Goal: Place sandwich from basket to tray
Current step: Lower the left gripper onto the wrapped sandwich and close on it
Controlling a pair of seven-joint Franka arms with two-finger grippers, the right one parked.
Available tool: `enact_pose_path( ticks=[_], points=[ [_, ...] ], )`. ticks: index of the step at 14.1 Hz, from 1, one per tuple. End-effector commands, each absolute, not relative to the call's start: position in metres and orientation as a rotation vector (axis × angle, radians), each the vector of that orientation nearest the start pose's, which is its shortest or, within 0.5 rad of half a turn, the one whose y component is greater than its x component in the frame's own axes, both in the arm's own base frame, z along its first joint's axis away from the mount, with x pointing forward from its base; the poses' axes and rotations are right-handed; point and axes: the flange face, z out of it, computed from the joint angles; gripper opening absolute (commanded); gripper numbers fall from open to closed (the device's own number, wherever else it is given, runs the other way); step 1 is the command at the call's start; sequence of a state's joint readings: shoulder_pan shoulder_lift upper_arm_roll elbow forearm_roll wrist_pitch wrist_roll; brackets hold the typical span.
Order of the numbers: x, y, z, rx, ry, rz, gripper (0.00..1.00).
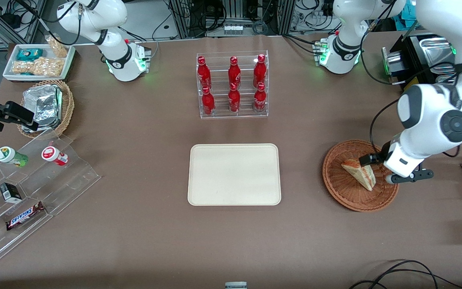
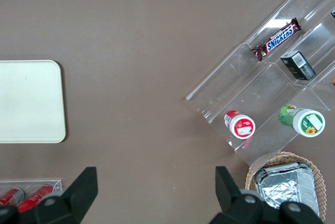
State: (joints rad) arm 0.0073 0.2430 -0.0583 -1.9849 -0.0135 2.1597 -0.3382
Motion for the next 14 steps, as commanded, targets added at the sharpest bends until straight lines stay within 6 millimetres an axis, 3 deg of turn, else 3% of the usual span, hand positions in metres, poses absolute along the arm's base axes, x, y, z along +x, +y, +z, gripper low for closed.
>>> enact_pose_path(
  ticks=[1,6,7,8,9,10,12,14],
  points=[
    [0.591,-0.030,0.320,-2.979,-0.953,0.118,1.00],
    [0.598,-0.028,0.272,-2.766,-1.445,0.120,0.98],
    [0.597,-0.029,0.265,-2.739,-1.490,0.122,0.76],
    [0.596,-0.029,0.263,-2.729,-1.501,0.129,0.43],
    [0.592,-0.029,0.261,-2.717,-1.505,0.147,0.19],
    [0.587,-0.030,0.257,-2.711,-1.501,0.160,0.10],
    [0.586,-0.032,0.261,-2.708,-1.489,0.175,0.05],
    [0.598,-0.035,0.298,-2.686,-1.436,0.211,0.03]
  ],
)
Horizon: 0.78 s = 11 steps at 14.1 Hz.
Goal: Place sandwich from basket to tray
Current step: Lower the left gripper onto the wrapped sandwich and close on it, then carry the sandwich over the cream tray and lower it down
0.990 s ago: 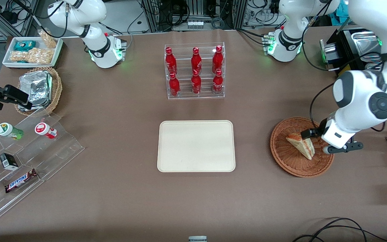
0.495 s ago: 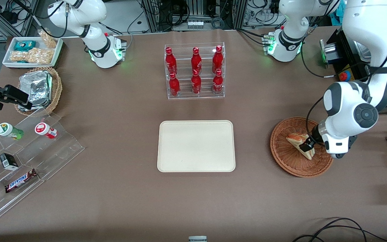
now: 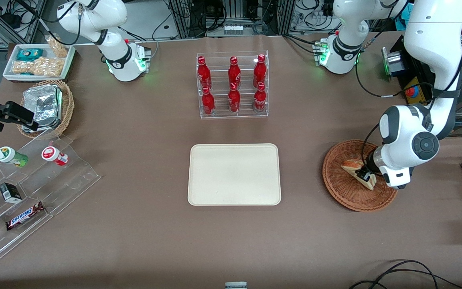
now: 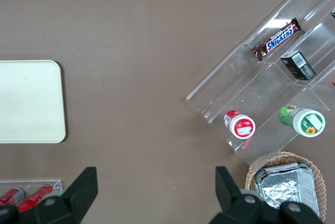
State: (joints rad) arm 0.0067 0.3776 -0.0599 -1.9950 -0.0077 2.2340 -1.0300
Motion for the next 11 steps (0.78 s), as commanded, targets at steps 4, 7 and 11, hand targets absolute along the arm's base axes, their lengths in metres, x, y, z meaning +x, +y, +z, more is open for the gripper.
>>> enact_pose_path(
  ticks=[4,7,11],
  points=[
    [0.610,-0.084,0.351,-2.755,-1.222,0.263,0.03],
    [0.599,-0.165,0.352,-2.926,-0.964,0.268,0.01],
    [0.600,-0.282,0.332,-3.160,-0.522,0.178,0.02]
  ],
)
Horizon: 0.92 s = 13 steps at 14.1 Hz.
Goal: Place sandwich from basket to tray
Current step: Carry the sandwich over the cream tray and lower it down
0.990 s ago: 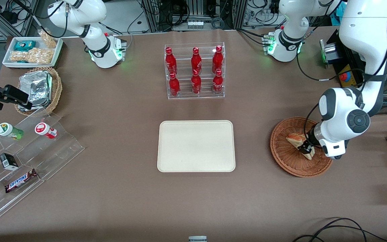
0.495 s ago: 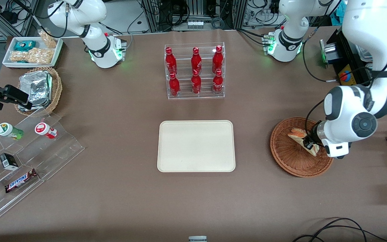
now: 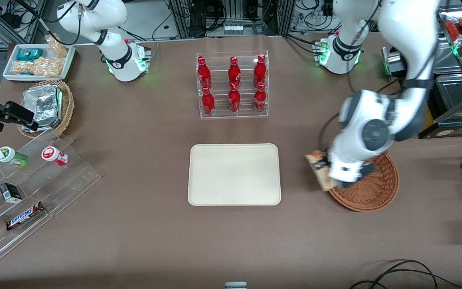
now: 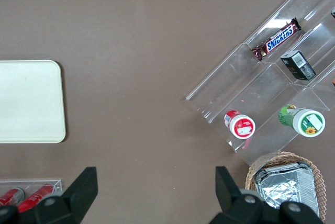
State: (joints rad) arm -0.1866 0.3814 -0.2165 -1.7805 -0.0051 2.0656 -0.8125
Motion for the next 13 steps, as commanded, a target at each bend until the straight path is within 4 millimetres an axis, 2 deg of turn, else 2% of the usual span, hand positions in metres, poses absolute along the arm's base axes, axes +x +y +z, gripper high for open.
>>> enact_pose_path(
  ticks=[1,2,6,9,13],
  points=[
    [0.600,-0.315,0.327,-3.184,-0.461,0.172,0.00],
    [0.595,-0.352,0.322,-3.199,-0.415,0.169,0.00],
    [0.587,-0.443,0.298,-3.256,-0.350,0.145,0.00],
    [0.573,-0.492,0.279,-3.291,-0.264,0.116,0.00],
    [0.559,-0.520,0.259,-3.263,-0.159,0.056,0.00]
  ],
)
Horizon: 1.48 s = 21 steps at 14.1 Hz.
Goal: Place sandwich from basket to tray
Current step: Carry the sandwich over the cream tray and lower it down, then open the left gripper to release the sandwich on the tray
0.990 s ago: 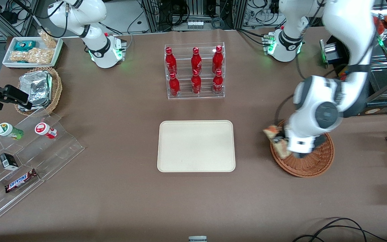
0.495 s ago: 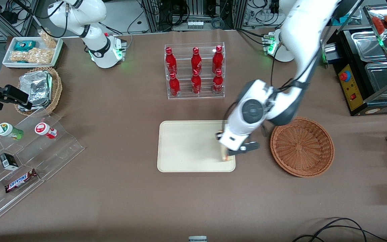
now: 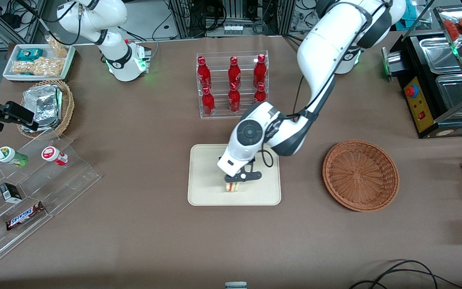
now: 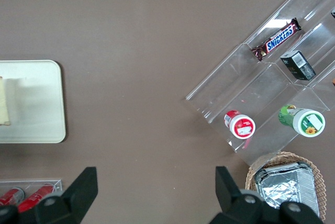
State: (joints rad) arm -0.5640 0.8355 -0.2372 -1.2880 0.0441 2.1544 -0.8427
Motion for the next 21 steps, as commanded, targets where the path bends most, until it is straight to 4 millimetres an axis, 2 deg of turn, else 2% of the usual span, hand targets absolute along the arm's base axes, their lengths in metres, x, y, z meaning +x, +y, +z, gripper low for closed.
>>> enact_pose_path(
  ticks=[1,2,3,4,5,6,7,10,11,13,14,15,16,19,21],
  points=[
    [0.559,-0.520,0.257,-3.262,-0.157,0.058,0.00],
    [0.557,-0.521,0.254,-3.260,-0.150,0.060,0.02],
    [0.554,-0.521,0.248,-3.249,-0.154,0.068,0.10],
    [0.549,-0.525,0.243,-3.240,-0.196,0.084,0.47],
    [0.545,-0.526,0.244,-3.232,-0.218,0.083,0.99],
    [0.544,-0.525,0.251,-3.235,-0.226,0.080,1.00],
    [0.547,-0.522,0.267,-3.243,-0.242,0.074,1.00],
    [0.545,-0.507,0.337,-3.205,-0.245,0.082,1.00],
    [0.547,-0.497,0.370,-3.199,-0.255,0.067,1.00],
    [0.548,-0.465,0.413,-3.164,-0.287,0.050,1.00],
    [0.542,-0.457,0.428,-3.160,-0.297,0.036,1.00],
    [0.543,-0.440,0.434,-3.144,-0.321,0.031,1.00],
    [0.545,-0.417,0.431,-3.108,-0.357,0.065,1.00],
    [0.558,-0.364,0.431,-3.066,-0.444,0.093,1.00],
    [0.554,-0.333,0.426,-3.035,-0.442,0.122,1.00]
  ],
)
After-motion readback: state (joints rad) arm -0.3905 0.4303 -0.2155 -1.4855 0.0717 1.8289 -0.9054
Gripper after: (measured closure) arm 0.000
